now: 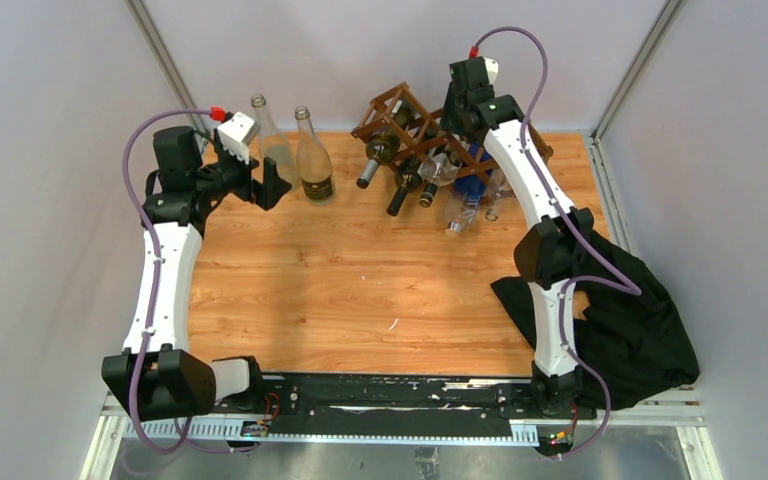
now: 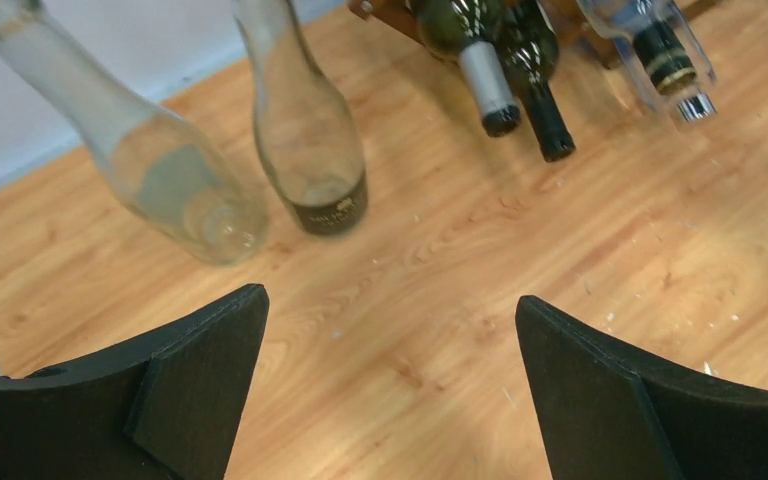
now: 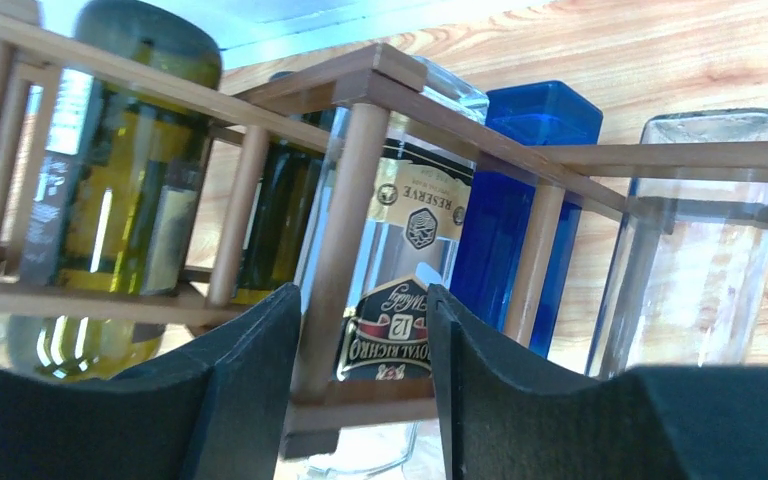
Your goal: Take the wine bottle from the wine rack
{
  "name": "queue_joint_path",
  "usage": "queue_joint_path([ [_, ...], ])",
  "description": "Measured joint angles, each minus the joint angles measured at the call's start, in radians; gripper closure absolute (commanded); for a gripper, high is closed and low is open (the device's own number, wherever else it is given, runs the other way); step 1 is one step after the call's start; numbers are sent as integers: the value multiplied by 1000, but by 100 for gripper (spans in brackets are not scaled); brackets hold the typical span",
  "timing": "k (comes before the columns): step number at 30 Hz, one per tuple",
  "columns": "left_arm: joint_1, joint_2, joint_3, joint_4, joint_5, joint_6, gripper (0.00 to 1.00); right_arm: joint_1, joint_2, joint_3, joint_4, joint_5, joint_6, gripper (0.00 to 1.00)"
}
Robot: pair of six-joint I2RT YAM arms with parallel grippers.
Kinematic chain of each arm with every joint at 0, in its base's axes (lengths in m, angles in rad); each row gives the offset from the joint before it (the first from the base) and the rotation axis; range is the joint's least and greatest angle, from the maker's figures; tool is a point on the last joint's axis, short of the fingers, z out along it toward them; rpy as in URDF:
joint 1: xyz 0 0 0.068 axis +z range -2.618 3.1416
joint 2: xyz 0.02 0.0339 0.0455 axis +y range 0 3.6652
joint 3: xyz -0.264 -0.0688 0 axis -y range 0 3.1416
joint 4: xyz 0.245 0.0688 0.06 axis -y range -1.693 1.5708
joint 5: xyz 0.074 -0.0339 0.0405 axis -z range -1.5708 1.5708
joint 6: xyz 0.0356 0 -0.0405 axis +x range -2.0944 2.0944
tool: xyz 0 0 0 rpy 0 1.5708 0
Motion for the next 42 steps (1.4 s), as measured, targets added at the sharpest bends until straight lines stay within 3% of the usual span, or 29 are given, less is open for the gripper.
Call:
queue_joint_path([
  [4, 0, -14, -27, -54, 35, 22, 5, -15, 28, 5, 13, -32, 12, 70],
  [9, 0, -18, -42, -82, 62, 25, 7, -18, 15, -20, 37, -56, 25, 86],
  [20, 0, -24, -43, -85, 90, -19, 8, -69, -147, -257, 87, -64, -8, 98],
  [22, 0, -30, -43, -85, 92, -25, 8, -74, -172, -286, 86, -53, -16, 90],
  [27, 0, -42, -46, -84, 91, -36, 6, -79, -222, -348, 84, -16, -18, 45],
  [31, 0, -49, -46, -84, 89, -43, 4, -90, -258, -353, 71, 17, -24, 25],
  [36, 0, -51, -46, -83, 72, -58, 1, -94, -351, -365, 64, 39, -33, 17],
  [42, 0, -51, -45, -83, 63, -74, 0, -34, -615, -547, 87, 43, -31, 9],
])
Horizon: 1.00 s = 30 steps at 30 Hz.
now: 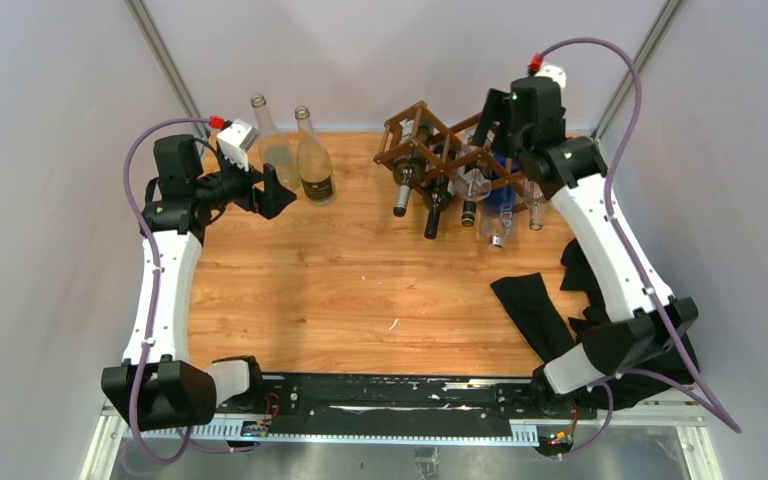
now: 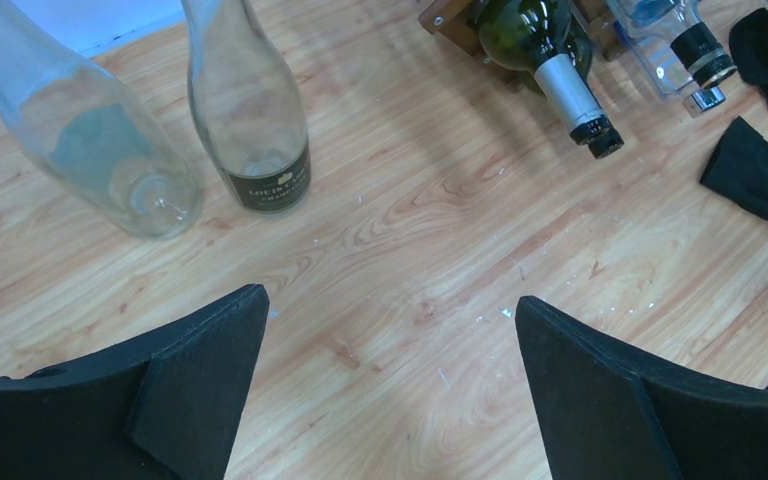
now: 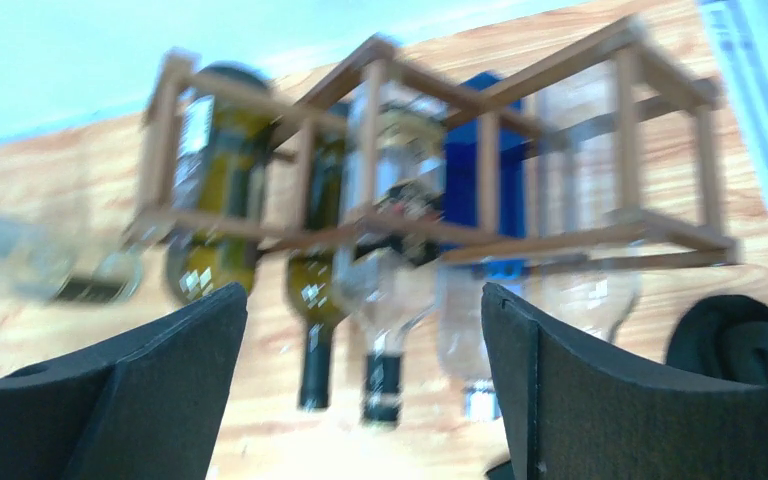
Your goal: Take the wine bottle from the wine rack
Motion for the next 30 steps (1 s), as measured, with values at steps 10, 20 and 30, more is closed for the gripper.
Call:
queue_joint_path([
  [10, 0, -1, 0, 0, -19, -18, 0, 273, 67, -127, 32, -59, 47, 9],
  [20, 0, -27, -8, 4, -32, -20, 0, 330, 315, -81, 39, -90, 92, 15],
  [30, 0, -31, -35, 31, -31, -37, 0, 333, 429, -6, 45, -75, 148, 29],
])
